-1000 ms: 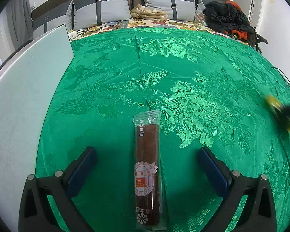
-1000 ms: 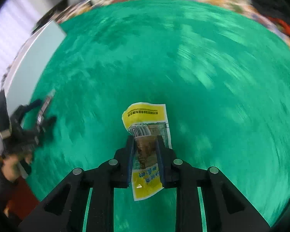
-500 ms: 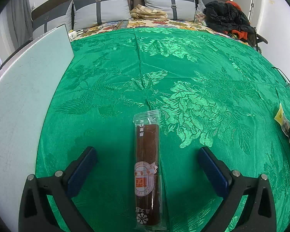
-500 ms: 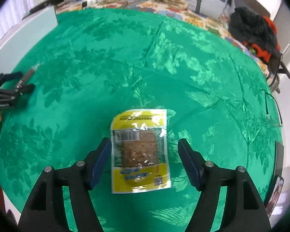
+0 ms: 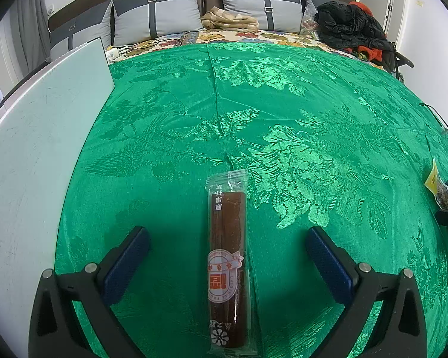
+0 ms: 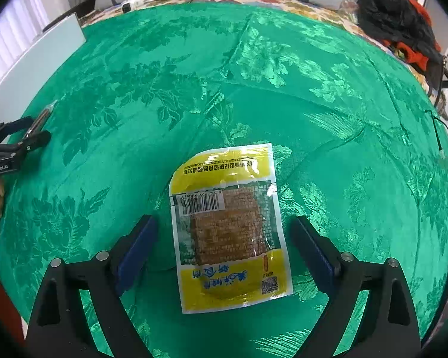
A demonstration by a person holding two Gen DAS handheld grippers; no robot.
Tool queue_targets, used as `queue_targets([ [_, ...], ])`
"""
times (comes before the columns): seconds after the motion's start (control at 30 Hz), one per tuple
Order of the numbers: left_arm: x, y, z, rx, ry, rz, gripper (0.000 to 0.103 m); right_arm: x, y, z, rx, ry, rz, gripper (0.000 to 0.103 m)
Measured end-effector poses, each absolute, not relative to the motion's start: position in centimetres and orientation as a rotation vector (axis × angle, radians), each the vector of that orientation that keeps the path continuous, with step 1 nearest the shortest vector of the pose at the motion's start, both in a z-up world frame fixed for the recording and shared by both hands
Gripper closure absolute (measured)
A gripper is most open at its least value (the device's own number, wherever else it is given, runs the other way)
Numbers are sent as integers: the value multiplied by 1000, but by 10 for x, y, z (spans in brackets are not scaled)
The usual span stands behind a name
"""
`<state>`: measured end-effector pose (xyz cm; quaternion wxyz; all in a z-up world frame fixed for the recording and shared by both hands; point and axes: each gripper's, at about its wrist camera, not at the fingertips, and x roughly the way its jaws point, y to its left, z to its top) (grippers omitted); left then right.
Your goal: Organize snacks
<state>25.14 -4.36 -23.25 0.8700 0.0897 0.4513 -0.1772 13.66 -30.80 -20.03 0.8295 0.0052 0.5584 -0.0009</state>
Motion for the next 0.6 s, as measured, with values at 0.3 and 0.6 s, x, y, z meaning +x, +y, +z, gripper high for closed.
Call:
queue_targets([
  [0.3, 252, -44, -231, 228, 1027, -406, 0, 144, -310, -199, 7, 1268, -12, 25],
  [0.6, 246, -22, -210, 98, 1083, -471, 86, 135, -346, -184, 277, 1293, -42, 92],
])
